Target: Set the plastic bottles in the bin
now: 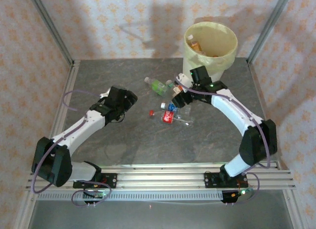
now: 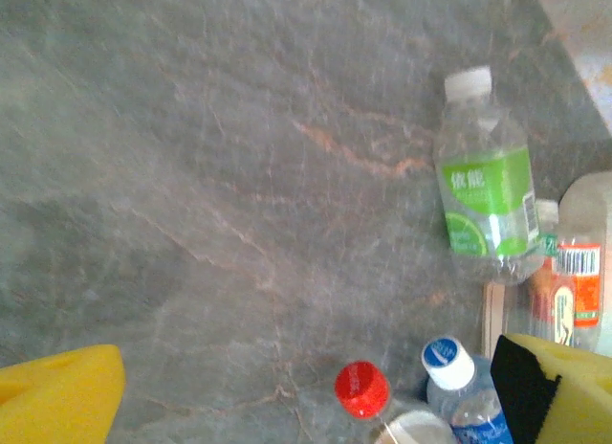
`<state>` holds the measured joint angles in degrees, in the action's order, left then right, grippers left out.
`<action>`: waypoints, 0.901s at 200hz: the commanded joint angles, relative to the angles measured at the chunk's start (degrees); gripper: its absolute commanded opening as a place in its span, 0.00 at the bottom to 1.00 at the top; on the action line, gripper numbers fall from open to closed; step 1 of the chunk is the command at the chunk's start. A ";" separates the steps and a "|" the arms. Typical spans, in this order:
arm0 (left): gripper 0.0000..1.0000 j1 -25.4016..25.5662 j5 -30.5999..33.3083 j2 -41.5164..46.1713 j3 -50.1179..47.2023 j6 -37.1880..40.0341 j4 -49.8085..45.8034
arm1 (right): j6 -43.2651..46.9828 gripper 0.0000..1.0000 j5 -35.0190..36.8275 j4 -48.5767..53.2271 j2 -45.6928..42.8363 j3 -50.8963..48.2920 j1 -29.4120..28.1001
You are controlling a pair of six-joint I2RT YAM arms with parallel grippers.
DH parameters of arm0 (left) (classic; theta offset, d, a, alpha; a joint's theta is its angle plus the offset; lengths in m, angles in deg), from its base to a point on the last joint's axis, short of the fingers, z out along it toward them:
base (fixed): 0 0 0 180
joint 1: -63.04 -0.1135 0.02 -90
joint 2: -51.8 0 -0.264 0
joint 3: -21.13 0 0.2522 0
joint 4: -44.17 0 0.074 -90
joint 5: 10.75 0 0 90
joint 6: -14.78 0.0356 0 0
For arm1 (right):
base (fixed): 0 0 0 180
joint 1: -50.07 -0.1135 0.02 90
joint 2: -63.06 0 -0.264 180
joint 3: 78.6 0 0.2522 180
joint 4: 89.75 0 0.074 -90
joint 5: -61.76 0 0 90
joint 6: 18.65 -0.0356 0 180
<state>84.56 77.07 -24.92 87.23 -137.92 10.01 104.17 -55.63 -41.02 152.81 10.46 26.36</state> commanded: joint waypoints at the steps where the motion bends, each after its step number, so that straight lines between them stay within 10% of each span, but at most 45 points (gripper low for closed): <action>1: 1.00 2.47 -3.66 -1.84 0.74 -4.93 1.23 | 11.26 0.81 -1.80 7.25 0.62 -0.85 -0.83; 82: 1.00 4.41 -8.22 -7.20 1.96 -5.79 3.56 | 9.34 0.78 0.22 1.67 -1.24 -10.41 -8.24; 119: 0.99 5.45 -8.86 -14.49 12.71 6.12 -4.70 | -23.52 0.88 3.44 -19.69 -14.19 -22.22 -8.20; 180: 1.00 5.63 -20.41 -26.96 20.97 12.77 8.98 | -80.07 0.99 21.87 -21.08 -28.84 -35.00 -8.05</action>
<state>89.71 64.96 -46.28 106.29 -128.48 11.02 56.28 -44.84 -61.33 128.81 -19.50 17.97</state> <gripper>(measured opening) 0.994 0.992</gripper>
